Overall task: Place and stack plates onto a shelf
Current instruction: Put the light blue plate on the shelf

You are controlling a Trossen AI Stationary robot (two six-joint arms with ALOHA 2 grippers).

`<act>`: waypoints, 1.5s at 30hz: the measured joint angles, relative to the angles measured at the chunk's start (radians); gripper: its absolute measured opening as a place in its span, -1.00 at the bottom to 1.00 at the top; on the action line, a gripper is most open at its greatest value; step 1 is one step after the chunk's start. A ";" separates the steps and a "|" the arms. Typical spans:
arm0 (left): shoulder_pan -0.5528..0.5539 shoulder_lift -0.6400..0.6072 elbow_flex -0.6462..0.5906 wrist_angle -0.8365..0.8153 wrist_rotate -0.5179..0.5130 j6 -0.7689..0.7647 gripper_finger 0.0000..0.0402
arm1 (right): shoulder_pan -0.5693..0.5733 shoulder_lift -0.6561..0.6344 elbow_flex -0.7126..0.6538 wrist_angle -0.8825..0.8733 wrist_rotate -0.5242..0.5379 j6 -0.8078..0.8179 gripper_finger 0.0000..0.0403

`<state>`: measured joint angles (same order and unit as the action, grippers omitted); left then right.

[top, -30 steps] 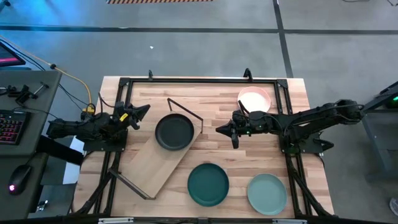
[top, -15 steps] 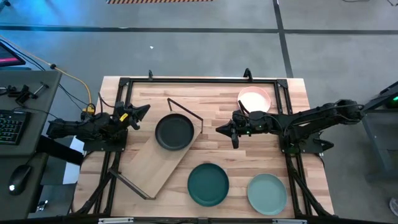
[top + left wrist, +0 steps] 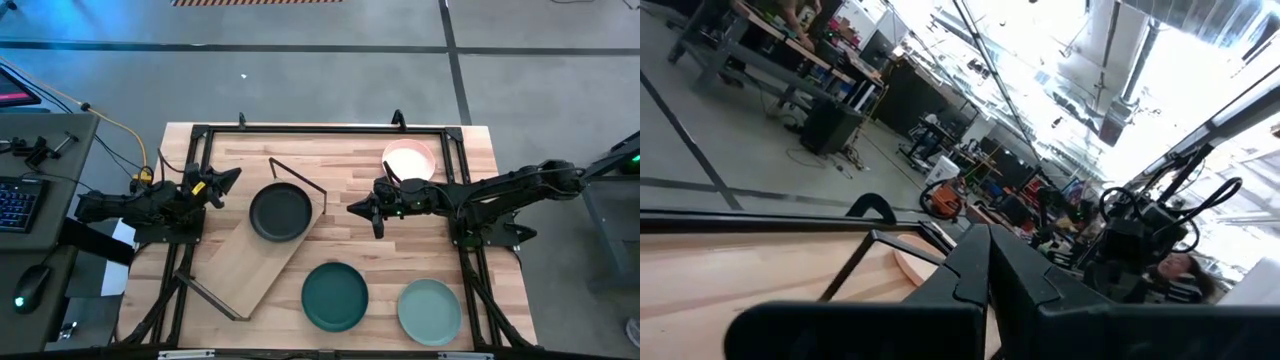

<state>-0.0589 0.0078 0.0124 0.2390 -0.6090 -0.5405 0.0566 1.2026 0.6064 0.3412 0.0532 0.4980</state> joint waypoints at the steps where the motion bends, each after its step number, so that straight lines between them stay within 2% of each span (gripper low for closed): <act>1: 0.000 0.000 0.000 0.000 0.005 -0.004 -1.00 | 0.000 0.000 0.000 0.000 0.000 0.000 -1.00; 13: 0.000 0.000 0.000 0.037 0.027 -0.006 -1.00 | 0.000 0.000 0.000 0.000 0.000 0.000 -1.00; 24: 0.000 0.018 0.000 0.174 0.027 0.003 -1.00 | 0.000 0.000 0.000 0.000 0.000 0.000 -1.00; 29: 0.000 0.106 0.037 0.197 0.026 0.015 -1.00 | 0.000 0.000 0.000 0.015 0.000 0.000 -1.00; 38: 0.000 0.375 0.221 0.206 0.053 0.168 -1.00 | -0.015 0.000 0.000 0.032 0.000 -0.001 -1.00; 45: 0.000 0.486 0.352 0.208 0.170 0.279 -1.00 | -0.018 0.000 0.000 0.118 0.000 -0.008 -1.00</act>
<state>-0.0586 0.4937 0.3647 0.4473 -0.4387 -0.2610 0.0387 1.2022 0.6064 0.4596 0.0528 0.4898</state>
